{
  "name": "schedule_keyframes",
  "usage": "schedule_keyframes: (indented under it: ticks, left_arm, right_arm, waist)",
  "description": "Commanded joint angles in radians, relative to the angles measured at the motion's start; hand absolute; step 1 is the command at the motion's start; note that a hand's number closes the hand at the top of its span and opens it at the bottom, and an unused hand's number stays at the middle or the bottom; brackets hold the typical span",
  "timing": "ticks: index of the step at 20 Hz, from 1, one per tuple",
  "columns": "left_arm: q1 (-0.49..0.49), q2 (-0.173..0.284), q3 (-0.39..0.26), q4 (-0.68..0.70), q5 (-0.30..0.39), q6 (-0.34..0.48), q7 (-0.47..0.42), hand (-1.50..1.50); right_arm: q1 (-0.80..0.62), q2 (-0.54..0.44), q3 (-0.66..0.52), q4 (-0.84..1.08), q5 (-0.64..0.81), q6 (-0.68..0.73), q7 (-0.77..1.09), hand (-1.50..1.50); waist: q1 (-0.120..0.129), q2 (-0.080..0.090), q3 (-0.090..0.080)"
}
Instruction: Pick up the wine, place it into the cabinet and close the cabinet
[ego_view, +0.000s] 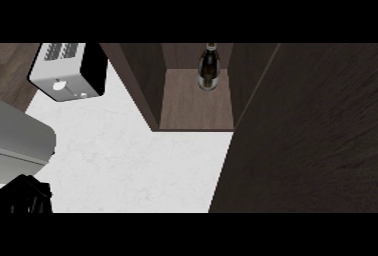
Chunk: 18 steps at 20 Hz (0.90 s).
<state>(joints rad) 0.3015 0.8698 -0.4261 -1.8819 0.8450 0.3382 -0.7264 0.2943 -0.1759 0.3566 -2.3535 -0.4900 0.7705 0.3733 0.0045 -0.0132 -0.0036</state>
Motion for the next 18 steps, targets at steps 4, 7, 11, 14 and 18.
schedule_keyframes:
  ticks: [4,7,11,14,18]
  left_arm:
    - [0.069,0.080,0.113,0.016,0.084,-0.112,-0.003,1.50]
    - [0.097,0.099,0.124,0.019,0.086,-0.150,-0.011,1.50]
    - [0.113,0.098,0.162,0.090,0.104,-0.212,-0.044,1.50]
    - [0.119,0.092,0.146,0.070,0.091,-0.223,-0.047,1.50]
    - [0.116,0.110,0.167,0.074,0.110,-0.261,-0.040,1.50]
  right_arm:
    - [-0.072,0.125,0.246,-0.162,0.284,-0.082,0.116,1.50]
    - [-0.156,0.172,0.353,-0.119,0.354,-0.185,0.181,1.50]
    - [-0.220,0.173,0.464,-0.035,0.422,-0.280,0.139,1.50]
    - [-0.273,0.172,0.508,-0.009,0.444,-0.355,0.144,1.50]
    - [-0.319,0.171,0.515,0.051,0.447,-0.394,0.130,1.50]
  waist:
    - [-0.002,-0.012,-0.002]
    - [0.010,-0.011,-0.004]
    - [0.012,-0.008,-0.005]
    - [0.014,-0.008,-0.005]
    - [0.026,-0.003,-0.006]
